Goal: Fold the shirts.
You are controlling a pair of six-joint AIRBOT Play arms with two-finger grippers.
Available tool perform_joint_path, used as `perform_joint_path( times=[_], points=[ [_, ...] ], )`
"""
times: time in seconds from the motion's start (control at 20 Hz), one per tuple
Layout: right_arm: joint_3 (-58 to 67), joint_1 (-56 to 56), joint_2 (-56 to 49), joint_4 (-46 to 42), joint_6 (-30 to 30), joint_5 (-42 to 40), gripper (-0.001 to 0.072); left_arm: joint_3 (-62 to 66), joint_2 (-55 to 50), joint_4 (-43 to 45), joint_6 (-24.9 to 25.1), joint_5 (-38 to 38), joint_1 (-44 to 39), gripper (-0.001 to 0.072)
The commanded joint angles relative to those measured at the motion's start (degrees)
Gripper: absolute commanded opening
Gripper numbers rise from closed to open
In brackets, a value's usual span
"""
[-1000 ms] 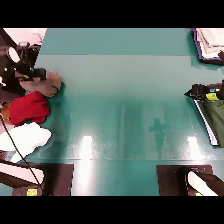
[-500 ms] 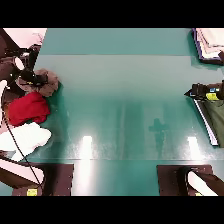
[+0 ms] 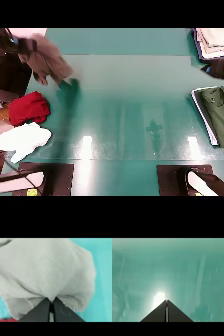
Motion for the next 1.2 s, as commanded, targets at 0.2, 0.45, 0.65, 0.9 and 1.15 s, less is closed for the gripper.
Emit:
perform_joint_path(
  times=[0.2,0.45,0.65,0.9,1.15],
  points=[
    [17.29,0.28,-6.14,-0.02,0.11,6.47,0.0022,5.44,10.97,-11.43,5.03,-7.08,-20.59,0.0022],
    [23.45,3.56,-10.03,-0.04,0.09,11.45,0.0022,-3.21,2.82,-17.11,7.50,-5.05,-29.59,0.0024],
    [22.14,6.19,-10.27,-0.09,0.07,12.04,0.0022,-8.81,-7.30,-17.79,5.95,0.11,-31.04,0.0679],
    [20.00,5.73,-10.27,-0.26,0.07,12.50,0.0022,-9.03,-8.41,-16.92,5.75,-8.96,-23.32,0.0640],
    [19.85,5.09,-10.34,-0.66,0.04,11.76,0.0022,-29.07,-3.06,-24.15,5.64,-8.22,-18.23,0.0640]
  ],
)
